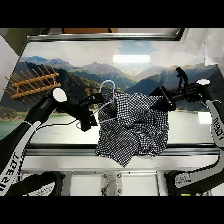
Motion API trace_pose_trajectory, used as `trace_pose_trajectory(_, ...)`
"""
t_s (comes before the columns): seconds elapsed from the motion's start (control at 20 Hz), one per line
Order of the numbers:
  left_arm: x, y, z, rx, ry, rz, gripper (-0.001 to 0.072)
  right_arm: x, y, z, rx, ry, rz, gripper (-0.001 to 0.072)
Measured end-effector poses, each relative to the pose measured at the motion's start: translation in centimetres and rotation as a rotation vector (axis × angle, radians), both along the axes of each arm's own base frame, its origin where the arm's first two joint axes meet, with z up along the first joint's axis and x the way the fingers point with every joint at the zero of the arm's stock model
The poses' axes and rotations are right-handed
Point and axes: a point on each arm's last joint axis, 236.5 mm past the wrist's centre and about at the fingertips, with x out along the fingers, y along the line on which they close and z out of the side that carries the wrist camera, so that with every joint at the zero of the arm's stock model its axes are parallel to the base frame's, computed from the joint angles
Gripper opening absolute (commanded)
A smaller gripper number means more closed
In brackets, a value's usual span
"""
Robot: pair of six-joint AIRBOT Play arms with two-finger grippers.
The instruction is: Fold the clothes and pants, and hang the long-sleeved shirts on hangers.
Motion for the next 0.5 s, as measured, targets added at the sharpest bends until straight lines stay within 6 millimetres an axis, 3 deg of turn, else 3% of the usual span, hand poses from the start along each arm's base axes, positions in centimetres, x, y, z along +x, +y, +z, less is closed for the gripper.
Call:
trace_pose_trajectory(0.3, 0.06, -0.06, 0.03, -0.003, -0.001, 0.003, 0.0016, 0.0, 0.0, 0.02, 0.001, 0.0, 0.0, 0.0632)
trace_pose_trajectory(0.35, 0.06, -0.07, 0.04, -0.003, -0.001, 0.003, 0.0016, 0.0, 0.0, 0.02, 0.001, 0.0, 0.0, 0.0409)
trace_pose_trajectory(0.4, 0.06, -0.09, 0.05, -0.004, -0.001, 0.003, 0.0016, 0.0, 0.0, 0.02, 0.001, 0.0, 0.0, 0.01)
trace_pose_trajectory(0.45, 0.02, -0.08, 0.05, -0.004, -0.001, -0.001, 0.0016, 0.0, 0.0, 0.02, 0.001, 0.0, 0.0, 0.0026)
trace_pose_trajectory(0.5, -0.03, -0.06, 0.05, -0.003, 0.001, -0.001, 0.0016, -0.07, -0.01, 0.01, 0.001, -0.008, 0.005, 0.0024)
